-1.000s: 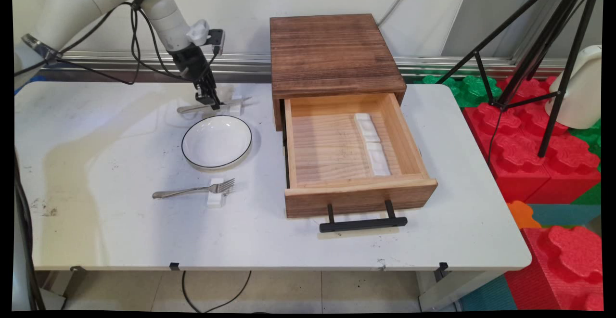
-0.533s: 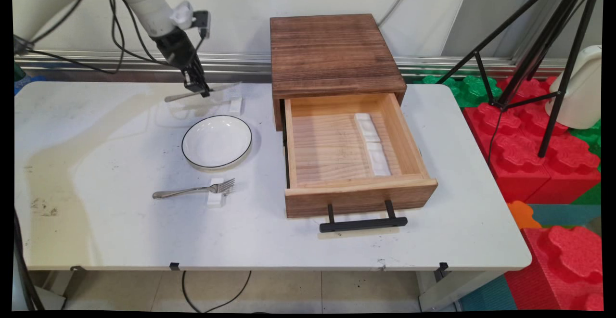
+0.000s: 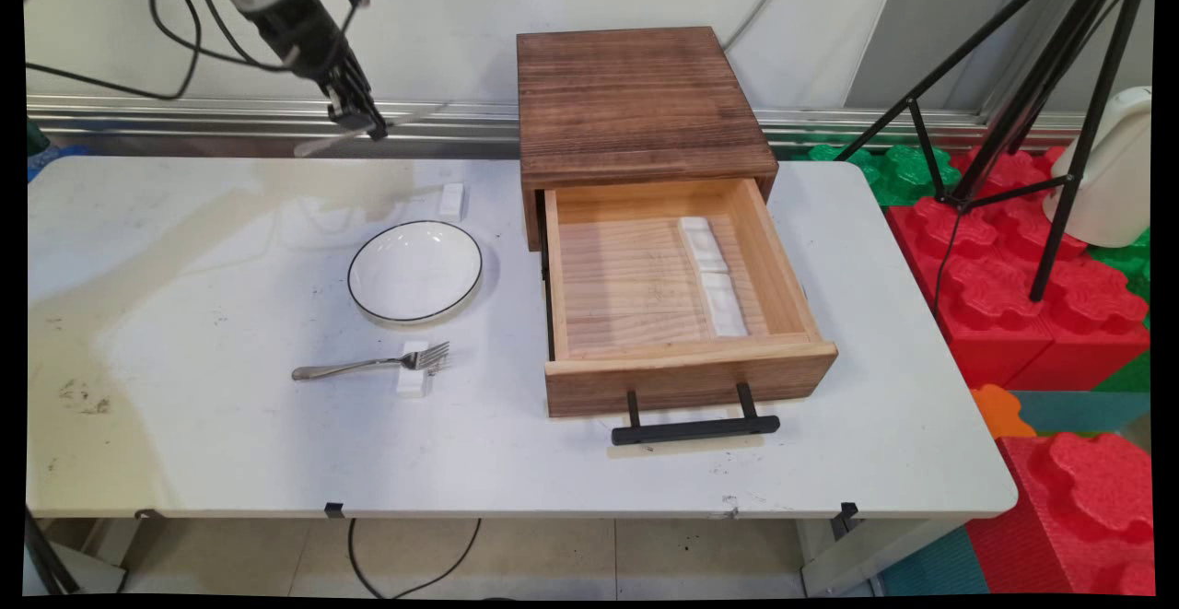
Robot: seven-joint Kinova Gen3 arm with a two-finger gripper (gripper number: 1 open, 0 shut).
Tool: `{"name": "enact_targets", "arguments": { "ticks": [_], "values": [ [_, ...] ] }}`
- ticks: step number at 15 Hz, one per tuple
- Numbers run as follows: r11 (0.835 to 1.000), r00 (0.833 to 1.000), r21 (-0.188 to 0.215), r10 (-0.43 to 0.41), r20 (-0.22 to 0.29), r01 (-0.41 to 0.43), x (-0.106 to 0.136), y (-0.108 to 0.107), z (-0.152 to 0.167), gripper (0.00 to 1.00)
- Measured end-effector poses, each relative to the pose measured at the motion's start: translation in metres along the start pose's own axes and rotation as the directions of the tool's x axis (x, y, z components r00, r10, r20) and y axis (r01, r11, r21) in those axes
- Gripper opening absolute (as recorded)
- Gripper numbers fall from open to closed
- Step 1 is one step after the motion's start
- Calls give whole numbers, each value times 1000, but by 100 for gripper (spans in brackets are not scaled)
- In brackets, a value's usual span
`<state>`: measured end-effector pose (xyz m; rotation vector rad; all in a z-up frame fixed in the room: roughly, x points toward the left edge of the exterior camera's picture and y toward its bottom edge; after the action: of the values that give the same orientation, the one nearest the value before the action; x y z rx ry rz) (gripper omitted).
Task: Place the picked object into the drawer
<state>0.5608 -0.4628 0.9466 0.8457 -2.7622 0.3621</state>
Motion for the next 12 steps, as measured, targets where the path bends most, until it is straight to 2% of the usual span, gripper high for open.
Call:
{"name": "enact_targets", "arguments": {
  "ticks": [6,12],
  "values": [
    [999,997,32,22,-67,-20,23,27,-56,0],
    [998,991,31,62,-119,-59,59,59,-95,0]
  ]
}}
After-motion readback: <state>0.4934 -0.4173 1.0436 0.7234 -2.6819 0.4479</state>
